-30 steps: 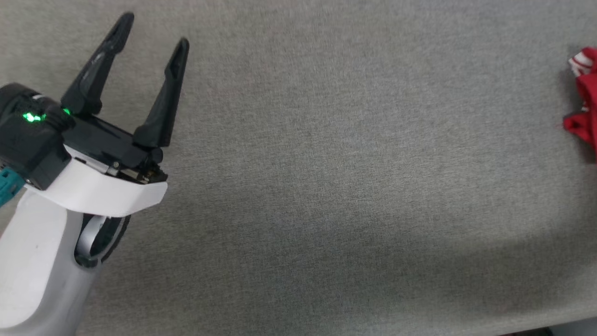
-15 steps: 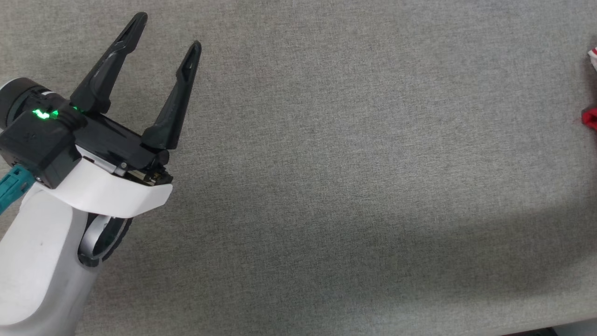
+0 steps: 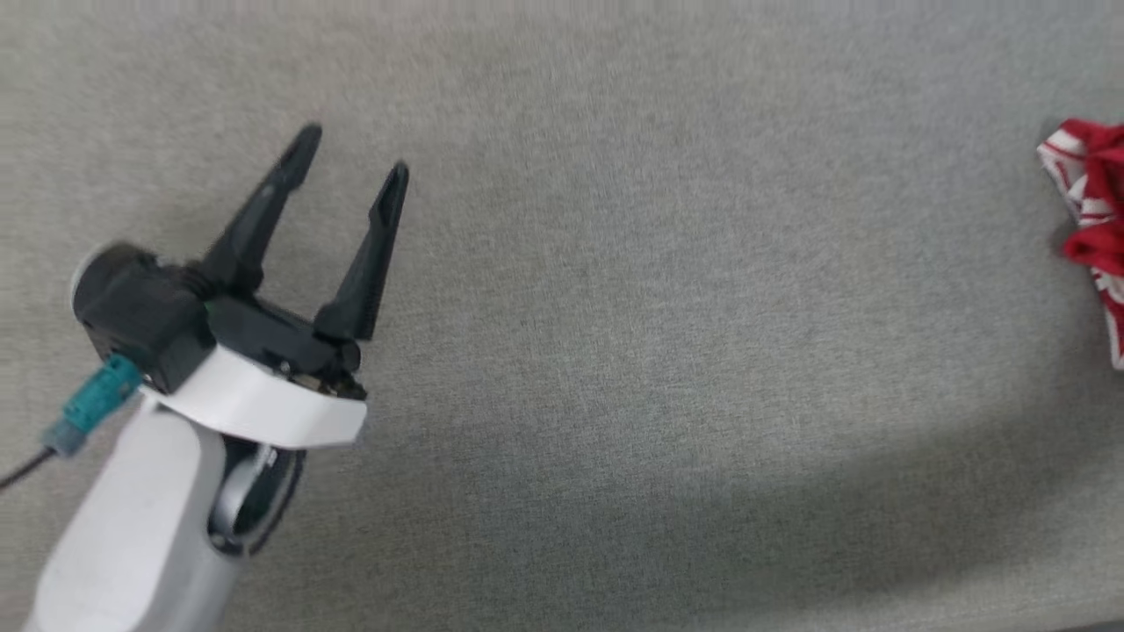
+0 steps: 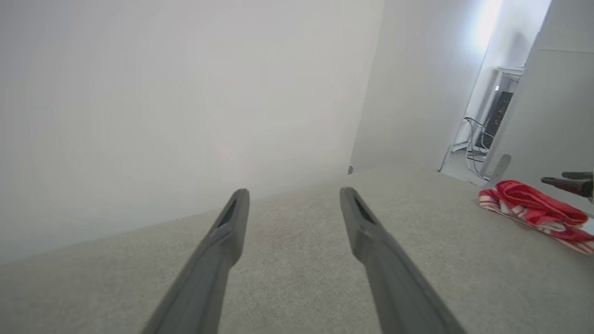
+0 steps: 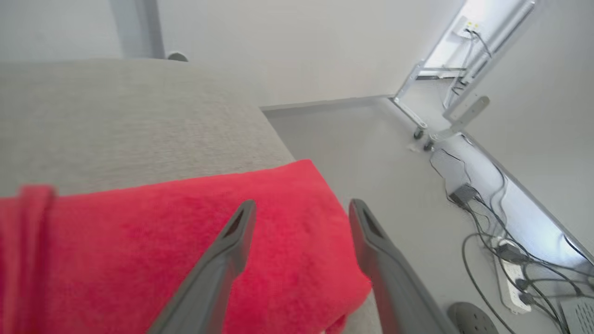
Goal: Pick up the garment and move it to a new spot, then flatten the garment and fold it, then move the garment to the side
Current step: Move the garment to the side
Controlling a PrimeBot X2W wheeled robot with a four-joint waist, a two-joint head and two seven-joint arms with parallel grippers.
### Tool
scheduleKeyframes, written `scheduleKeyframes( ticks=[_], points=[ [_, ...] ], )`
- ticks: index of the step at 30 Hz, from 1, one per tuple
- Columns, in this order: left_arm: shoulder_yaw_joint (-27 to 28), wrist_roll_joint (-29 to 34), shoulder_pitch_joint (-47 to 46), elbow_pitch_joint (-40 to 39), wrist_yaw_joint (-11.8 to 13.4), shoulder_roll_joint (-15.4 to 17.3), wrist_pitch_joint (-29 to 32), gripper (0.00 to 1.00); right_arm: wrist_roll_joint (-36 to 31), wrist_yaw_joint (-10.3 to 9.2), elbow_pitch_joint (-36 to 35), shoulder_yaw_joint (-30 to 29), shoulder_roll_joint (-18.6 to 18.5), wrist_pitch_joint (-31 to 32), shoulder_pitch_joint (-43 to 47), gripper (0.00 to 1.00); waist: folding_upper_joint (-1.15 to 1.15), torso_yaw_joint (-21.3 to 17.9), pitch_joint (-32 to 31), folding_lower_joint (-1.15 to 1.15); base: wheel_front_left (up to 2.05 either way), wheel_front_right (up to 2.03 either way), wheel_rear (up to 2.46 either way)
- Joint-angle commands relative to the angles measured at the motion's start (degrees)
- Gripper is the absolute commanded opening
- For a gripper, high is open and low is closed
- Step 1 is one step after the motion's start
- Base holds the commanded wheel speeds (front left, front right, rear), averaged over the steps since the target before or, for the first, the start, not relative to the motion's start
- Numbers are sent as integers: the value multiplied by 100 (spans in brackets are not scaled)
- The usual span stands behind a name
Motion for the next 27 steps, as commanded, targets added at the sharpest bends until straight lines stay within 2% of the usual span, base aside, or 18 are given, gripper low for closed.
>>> scheduleKeyframes(
  ticks=[1,9,15,22,27],
  points=[
    [47,54,147,36,12,-59,-10,100,54,-2,59,227,89,-76,114,100,0,58,-327,0,0,0,0],
    [482,129,1161,380,12,-589,-10,100,804,-2,110,1903,397,-550,755,100,0,288,-1267,0,0,0,0],
    [790,166,1935,673,12,-878,-10,100,1592,-2,-382,2954,751,-823,1626,100,0,593,-1911,0,0,0,0],
    [1047,206,2428,814,12,-1029,-10,100,2167,-2,-1048,3463,1076,-876,2452,100,0,857,-2272,0,0,0,0],
    [1254,189,2806,838,12,-1051,-10,100,2417,-2,-1879,3632,1309,-879,3064,100,0,944,-2484,0,0,0,0]
  ],
)
